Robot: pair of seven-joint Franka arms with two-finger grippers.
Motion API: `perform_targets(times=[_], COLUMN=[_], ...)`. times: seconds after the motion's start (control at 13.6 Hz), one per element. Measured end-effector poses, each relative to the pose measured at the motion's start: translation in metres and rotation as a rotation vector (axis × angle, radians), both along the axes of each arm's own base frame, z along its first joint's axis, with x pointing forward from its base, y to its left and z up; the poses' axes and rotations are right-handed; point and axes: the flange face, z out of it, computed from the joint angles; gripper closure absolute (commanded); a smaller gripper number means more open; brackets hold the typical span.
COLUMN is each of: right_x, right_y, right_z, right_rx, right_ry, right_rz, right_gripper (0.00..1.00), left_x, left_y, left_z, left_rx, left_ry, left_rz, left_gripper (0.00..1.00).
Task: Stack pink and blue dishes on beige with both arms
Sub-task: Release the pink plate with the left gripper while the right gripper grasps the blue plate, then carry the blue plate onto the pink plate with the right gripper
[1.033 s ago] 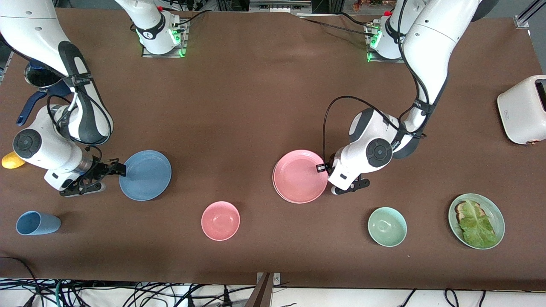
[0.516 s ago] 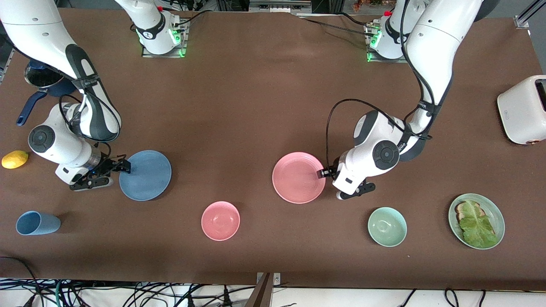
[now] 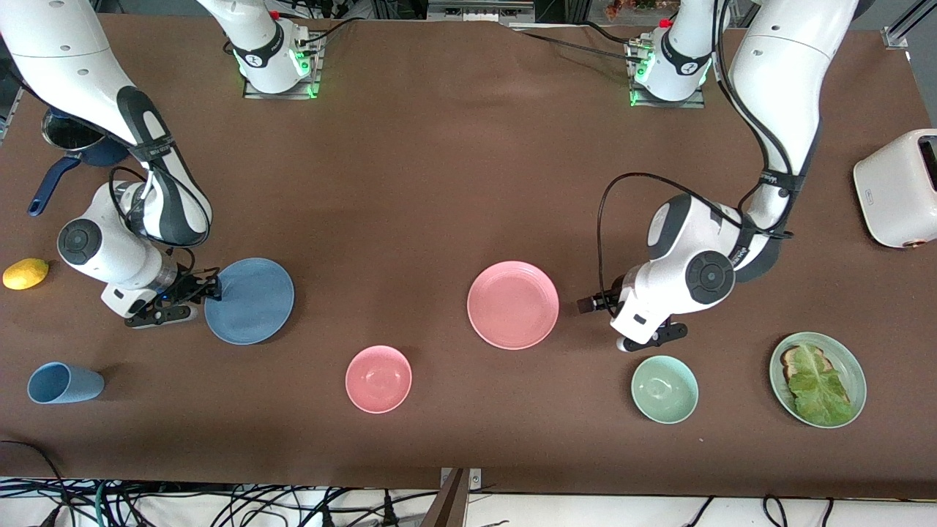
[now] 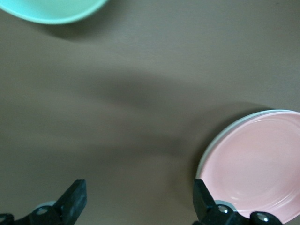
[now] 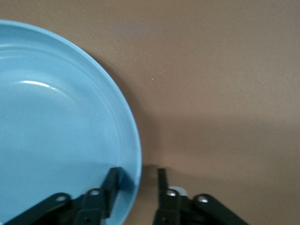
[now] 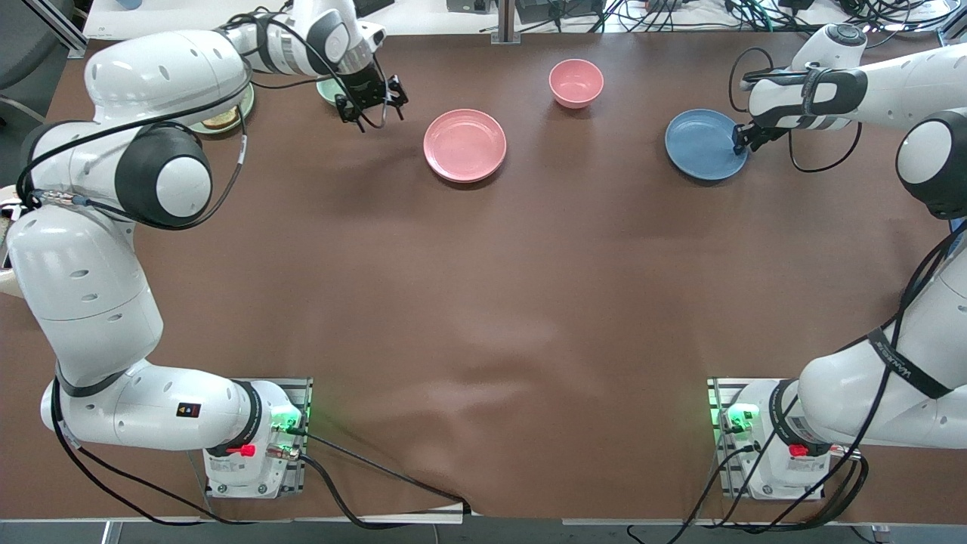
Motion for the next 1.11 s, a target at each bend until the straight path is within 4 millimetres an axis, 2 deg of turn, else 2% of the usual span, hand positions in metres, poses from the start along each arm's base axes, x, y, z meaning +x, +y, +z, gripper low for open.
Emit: perform_targets(times=[0.07, 0.52, 0.66, 0.96, 1.11], right_x=[0.000, 0.005, 0.009, 0.005, 0.003], right_y=[0.000, 0.006, 0.024, 0.076, 0.101], right_z=[0.000, 0.015, 0.044, 0.137, 0.175], right_rx=[0.002, 0.017, 0.043, 0.099, 0.163], right_ry=[-0.002, -0.003, 0.008, 0.016, 0.021], right_rz=[-0.002, -0.007, -0.011, 0.005, 0.003], right_gripper=[1.00, 1.00, 1.00, 1.00, 1.00], left_x=[0.002, 0.006, 0.005, 0.002, -0.001], left_y=[0.017, 0.119, 0.150, 0.205, 0.228], left_z=[0.003, 0.016, 0.022, 0.038, 0.052], left_rx=[-0.001, -0.002, 0.020, 0.025, 0.024], left_ry=[0.014, 0.073, 0.086, 0.089, 0.083], left_rz=[-0.021, -0.125, -0.154, -0.187, -0.182], left_gripper=[0.00, 0.00, 0.00, 0.00, 0.00])
